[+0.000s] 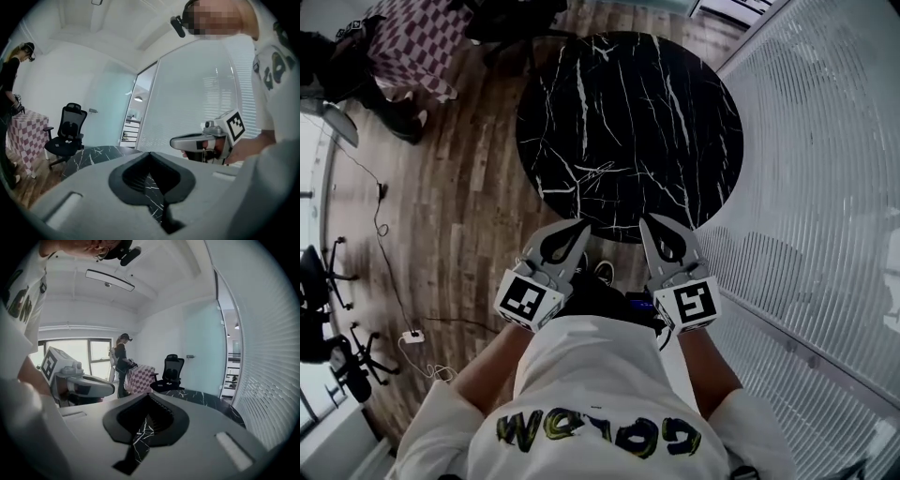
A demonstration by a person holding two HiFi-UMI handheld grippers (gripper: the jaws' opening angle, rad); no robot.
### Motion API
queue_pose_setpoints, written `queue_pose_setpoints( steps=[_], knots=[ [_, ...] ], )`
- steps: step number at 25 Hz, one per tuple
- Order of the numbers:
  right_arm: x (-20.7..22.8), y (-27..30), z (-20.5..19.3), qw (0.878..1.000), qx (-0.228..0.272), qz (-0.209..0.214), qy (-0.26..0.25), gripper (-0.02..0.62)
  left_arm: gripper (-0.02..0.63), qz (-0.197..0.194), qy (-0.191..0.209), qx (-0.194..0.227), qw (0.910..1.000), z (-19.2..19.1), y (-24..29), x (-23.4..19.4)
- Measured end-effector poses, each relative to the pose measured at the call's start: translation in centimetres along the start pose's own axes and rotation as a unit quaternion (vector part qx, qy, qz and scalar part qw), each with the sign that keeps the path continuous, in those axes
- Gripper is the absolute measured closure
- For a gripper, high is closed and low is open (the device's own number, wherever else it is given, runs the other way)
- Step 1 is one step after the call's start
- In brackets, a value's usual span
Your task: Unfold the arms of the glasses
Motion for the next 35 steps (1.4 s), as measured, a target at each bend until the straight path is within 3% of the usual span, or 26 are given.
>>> queue_pose_setpoints(
  steps=[7, 20, 35],
  knots=[
    [3.6, 5.2, -2.5, 0.999, -0.041, 0.02, 0.011, 0.577, 0.591, -0.002, 0.029, -0.043, 0.9987, -3.8, 3.5, -3.3],
    [6.1, 14.4, -14.0, 0.982, -0.157, 0.018, 0.104, 0.538, 0.577, -0.006, 0.035, -0.121, 0.992, -14.2, 8.7, -8.1],
    [7.2, 21.4, -24.2, 0.938, -0.233, -0.006, 0.258, 0.447, 0.541, -0.012, 0.023, -0.191, 0.9813, -23.8, 12.9, -12.7]
  ],
)
Point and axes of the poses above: the fingertips, and each gripper's own axes: y forward along the fingers, x to its right, z out of its top, the point moved 3 cm from there along -y, backward along the fingers, and after that the axes turned 7 degrees about y, right-handed, at the moved point
